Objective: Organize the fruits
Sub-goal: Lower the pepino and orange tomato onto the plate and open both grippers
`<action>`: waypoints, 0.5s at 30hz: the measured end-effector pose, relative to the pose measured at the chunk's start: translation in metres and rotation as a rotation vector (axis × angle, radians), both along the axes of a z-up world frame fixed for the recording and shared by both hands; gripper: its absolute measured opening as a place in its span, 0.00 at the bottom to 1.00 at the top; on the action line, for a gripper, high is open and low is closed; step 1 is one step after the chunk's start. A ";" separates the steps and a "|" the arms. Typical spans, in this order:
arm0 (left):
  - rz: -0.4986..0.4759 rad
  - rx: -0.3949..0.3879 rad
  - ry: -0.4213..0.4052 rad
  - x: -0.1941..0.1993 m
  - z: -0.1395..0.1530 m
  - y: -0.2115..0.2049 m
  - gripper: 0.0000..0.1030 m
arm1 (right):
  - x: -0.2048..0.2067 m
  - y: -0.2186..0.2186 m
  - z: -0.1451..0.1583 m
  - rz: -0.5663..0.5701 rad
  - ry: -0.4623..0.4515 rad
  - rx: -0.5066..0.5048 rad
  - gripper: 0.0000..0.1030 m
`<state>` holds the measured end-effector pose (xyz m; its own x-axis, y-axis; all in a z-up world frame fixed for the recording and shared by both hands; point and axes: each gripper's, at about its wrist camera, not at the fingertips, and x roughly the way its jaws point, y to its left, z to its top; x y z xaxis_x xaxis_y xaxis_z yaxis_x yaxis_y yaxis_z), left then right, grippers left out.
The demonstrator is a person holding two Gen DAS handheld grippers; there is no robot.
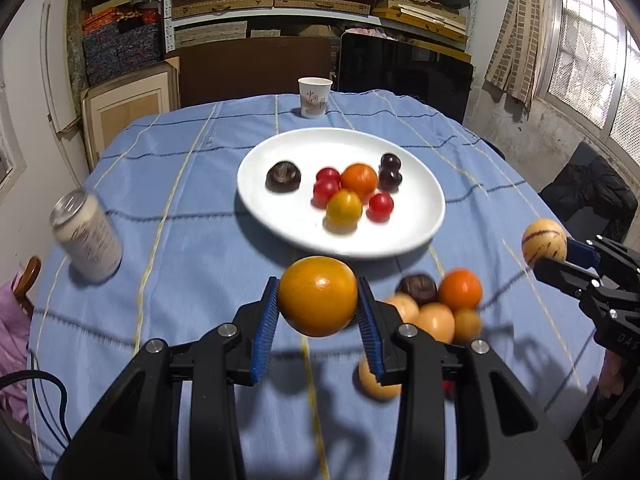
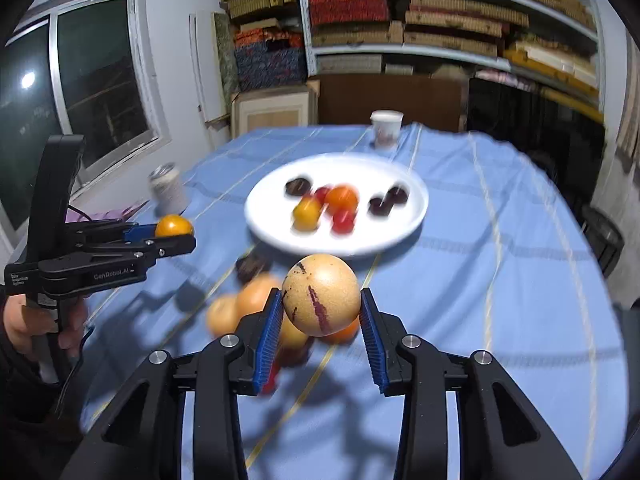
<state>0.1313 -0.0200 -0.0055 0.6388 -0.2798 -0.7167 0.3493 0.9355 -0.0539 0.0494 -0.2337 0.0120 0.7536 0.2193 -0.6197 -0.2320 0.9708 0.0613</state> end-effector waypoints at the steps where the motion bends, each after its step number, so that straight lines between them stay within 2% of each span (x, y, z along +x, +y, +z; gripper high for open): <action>1: 0.006 0.008 0.000 0.015 0.001 -0.005 0.36 | 0.016 -0.002 0.002 -0.007 -0.001 -0.002 0.38; 6: 0.022 0.011 0.053 0.071 -0.007 -0.020 0.36 | 0.080 -0.007 -0.002 -0.041 0.020 -0.029 0.38; 10: 0.038 0.021 0.086 0.103 -0.019 -0.029 0.36 | 0.114 -0.007 -0.007 -0.046 0.012 -0.015 0.39; 12: 0.044 0.009 0.086 0.109 -0.021 -0.030 0.53 | 0.122 -0.009 -0.008 -0.047 0.019 0.013 0.41; 13: 0.059 -0.006 0.061 0.105 -0.018 -0.027 0.72 | 0.121 -0.011 -0.008 -0.049 0.012 0.027 0.51; 14: 0.074 -0.015 0.026 0.100 -0.015 -0.024 0.83 | 0.116 -0.011 -0.007 -0.050 -0.006 0.028 0.55; 15: 0.083 -0.014 -0.011 0.091 -0.011 -0.020 0.85 | 0.111 -0.010 -0.007 -0.047 -0.018 0.022 0.58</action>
<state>0.2226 -0.0402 -0.0165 0.6677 -0.2358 -0.7061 0.2715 0.9603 -0.0639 0.1605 -0.2440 0.0046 0.7747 0.1965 -0.6011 -0.1873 0.9792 0.0787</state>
